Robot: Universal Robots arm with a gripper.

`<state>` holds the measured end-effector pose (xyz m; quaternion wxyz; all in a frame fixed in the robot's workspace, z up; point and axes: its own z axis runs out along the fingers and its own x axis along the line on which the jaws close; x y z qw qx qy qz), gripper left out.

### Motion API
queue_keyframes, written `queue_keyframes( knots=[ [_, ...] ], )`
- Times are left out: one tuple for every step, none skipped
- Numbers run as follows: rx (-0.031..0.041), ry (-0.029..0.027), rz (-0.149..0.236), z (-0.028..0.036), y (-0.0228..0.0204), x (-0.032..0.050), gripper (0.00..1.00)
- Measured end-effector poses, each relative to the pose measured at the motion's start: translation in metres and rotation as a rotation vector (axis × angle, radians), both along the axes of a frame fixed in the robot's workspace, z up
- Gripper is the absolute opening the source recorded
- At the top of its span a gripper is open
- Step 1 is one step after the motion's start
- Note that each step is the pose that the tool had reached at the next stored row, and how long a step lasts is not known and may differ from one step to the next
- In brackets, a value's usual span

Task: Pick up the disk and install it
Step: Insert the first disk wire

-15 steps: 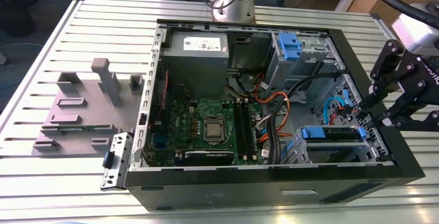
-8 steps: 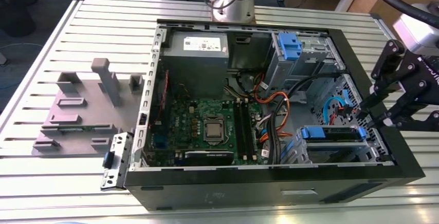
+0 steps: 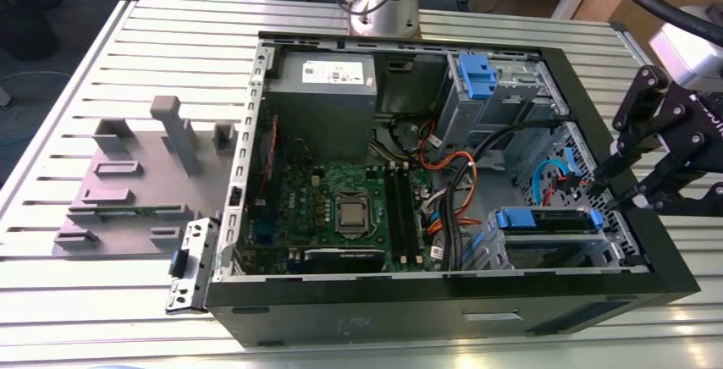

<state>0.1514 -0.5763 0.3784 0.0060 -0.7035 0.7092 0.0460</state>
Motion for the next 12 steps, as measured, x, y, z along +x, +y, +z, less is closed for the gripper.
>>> queue_keyframes(
  knots=[
    [-0.0001, 0.0, 0.0, 0.0, 0.0, 0.0002, 0.41],
    [0.0, 0.0, 0.0, 0.0, 0.0, 0.0004, 0.41],
    [-0.0001, 0.0, 0.0, 0.0, 0.0, 0.0005, 0.41],
    [0.0, 0.0, 0.0, 0.0, 0.0, 0.0007, 0.41],
    [0.0, 0.0, 0.0, 0.0, 0.0, 0.0009, 0.41],
    [0.0, 0.0, 0.0, 0.0, 0.0, 0.0011, 0.41],
    [-0.0001, 0.0, 0.0, 0.0, 0.0, 0.0012, 0.41],
    [0.0, 0.0, 0.0, -0.0001, 0.0, 0.0014, 0.41],
    [-0.0001, 0.0, 0.0, -0.0001, 0.0, 0.0016, 0.41],
    [0.0, 0.0, 0.0, -0.0001, 0.0, 0.0018, 0.41],
    [0.0, 0.0, 0.0, -0.0001, 0.0, 0.002, 0.41],
    [0.0, 0.0, 0.0, -0.0001, 0.0, 0.0022, 0.41]
  ],
)
